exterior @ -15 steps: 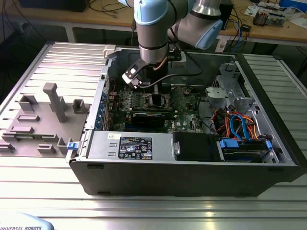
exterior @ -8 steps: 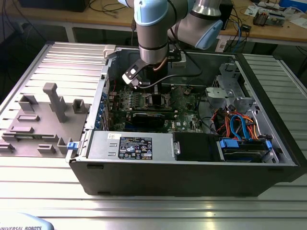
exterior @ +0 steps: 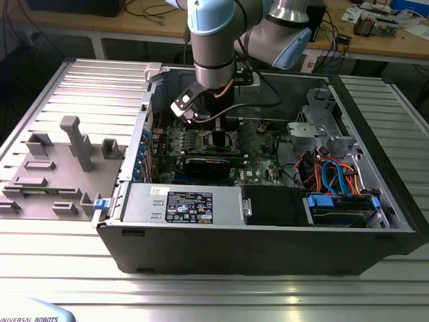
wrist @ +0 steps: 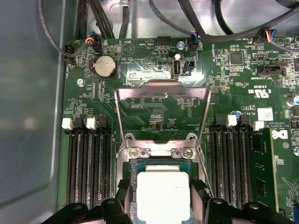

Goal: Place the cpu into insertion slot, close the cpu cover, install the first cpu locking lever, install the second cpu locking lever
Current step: 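Place the cpu into insertion slot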

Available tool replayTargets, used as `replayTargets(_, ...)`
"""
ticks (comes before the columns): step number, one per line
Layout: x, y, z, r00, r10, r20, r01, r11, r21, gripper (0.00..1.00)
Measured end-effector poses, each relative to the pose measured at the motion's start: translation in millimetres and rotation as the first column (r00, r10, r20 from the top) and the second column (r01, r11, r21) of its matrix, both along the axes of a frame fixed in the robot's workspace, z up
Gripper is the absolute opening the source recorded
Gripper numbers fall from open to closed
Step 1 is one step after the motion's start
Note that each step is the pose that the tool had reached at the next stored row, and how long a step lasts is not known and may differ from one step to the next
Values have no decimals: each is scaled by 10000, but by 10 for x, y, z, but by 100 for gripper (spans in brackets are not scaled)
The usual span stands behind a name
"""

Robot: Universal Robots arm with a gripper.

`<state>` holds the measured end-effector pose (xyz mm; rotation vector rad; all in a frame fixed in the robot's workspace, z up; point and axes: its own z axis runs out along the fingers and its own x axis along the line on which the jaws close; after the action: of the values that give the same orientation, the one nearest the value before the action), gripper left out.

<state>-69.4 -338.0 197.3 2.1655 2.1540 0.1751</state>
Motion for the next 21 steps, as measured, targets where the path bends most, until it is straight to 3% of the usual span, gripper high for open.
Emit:
replayTargets(9, 4, -1, 12, 10000, -49, -4, 49, 10000, 13, 62)
replayTargets(11, 5, -1, 39, 10000, -47, -27, 47, 10000, 14, 62)
replayTargets(12, 10, -1, 60, 10000, -47, -72, 47, 10000, 14, 62)
replayTargets(15, 26, -1, 120, 9994, -52, -338, 52, 10000, 13, 62)
replayTargets(17, 55, -1, 141, 9977, -53, -670, 54, 10000, 11, 62)
replayTargets(18, 74, -1, 142, 9968, -53, -802, 54, 10000, 11, 62)
replayTargets(20, 120, -2, 142, 9949, -51, -1009, 53, 10000, 22, 60)
replayTargets(21, 128, -2, 144, 9943, -50, -1064, 53, 10000, 27, 54)
